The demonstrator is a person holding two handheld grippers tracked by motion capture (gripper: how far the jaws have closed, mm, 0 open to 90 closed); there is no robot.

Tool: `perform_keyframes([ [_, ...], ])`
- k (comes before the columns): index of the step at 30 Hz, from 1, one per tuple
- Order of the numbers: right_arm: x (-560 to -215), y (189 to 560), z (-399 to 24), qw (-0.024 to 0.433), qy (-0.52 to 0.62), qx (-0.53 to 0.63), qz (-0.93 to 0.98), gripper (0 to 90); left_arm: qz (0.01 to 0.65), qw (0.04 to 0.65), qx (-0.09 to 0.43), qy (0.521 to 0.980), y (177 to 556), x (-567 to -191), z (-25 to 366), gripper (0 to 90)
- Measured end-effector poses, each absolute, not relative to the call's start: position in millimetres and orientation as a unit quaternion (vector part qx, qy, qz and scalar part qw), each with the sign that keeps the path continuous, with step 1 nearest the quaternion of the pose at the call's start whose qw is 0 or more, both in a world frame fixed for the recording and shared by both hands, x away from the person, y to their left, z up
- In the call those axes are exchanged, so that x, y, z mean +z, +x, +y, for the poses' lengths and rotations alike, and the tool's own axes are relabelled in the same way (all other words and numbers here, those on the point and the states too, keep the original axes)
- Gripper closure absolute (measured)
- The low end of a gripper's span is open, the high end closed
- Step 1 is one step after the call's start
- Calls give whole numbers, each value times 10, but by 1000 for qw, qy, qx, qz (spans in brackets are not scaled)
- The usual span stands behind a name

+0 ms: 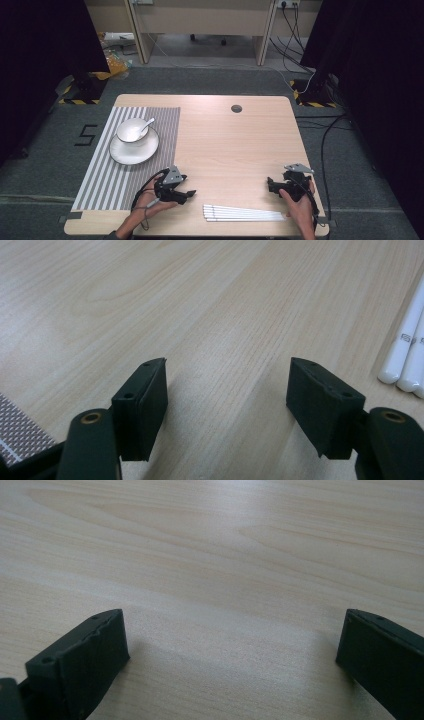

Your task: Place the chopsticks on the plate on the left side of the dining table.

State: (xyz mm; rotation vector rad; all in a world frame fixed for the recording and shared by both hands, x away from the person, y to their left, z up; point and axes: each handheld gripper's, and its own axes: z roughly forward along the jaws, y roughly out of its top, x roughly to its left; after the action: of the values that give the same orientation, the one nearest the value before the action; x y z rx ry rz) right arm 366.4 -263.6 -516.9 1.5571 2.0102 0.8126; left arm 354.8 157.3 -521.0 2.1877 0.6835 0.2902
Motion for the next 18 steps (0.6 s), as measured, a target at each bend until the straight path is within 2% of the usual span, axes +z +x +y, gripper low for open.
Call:
perform_keyframes([
  [18, -5169, 3667, -2637, 234, 567, 296, 732, 2, 262, 399, 100, 873, 3565, -5170, 1570, 333],
])
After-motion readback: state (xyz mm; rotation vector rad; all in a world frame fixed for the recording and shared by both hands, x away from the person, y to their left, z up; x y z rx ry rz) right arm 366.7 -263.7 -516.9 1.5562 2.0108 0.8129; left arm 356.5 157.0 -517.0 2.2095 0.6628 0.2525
